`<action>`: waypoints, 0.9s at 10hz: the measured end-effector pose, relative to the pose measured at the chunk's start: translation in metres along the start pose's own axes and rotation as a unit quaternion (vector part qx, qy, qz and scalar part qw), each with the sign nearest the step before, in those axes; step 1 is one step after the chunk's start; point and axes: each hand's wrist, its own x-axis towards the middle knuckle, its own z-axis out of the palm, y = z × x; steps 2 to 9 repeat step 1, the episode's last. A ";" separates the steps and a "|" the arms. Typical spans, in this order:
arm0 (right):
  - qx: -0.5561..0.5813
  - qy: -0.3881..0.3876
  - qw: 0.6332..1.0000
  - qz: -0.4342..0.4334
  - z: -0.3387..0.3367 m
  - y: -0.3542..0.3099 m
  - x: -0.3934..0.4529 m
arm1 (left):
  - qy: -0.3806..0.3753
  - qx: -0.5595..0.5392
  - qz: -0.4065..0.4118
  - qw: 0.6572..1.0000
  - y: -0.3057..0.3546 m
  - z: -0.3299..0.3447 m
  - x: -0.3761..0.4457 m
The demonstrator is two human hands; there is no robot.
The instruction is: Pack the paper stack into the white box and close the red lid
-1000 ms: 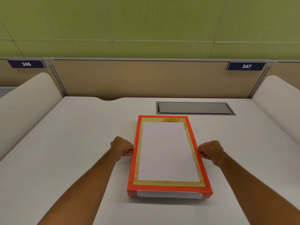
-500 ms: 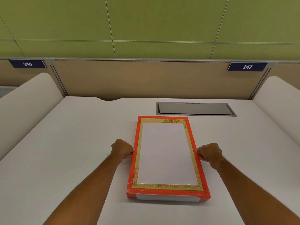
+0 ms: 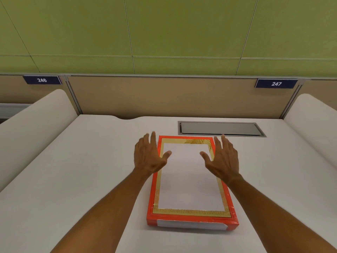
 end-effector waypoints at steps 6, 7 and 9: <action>-0.035 0.075 0.993 -0.087 -0.011 -0.024 0.014 | 0.077 0.033 0.078 0.993 0.010 -0.013 0.010; -0.035 0.075 0.993 -0.087 -0.011 -0.024 0.014 | 0.077 0.033 0.078 0.993 0.010 -0.013 0.010; -0.035 0.075 0.993 -0.087 -0.011 -0.024 0.014 | 0.077 0.033 0.078 0.993 0.010 -0.013 0.010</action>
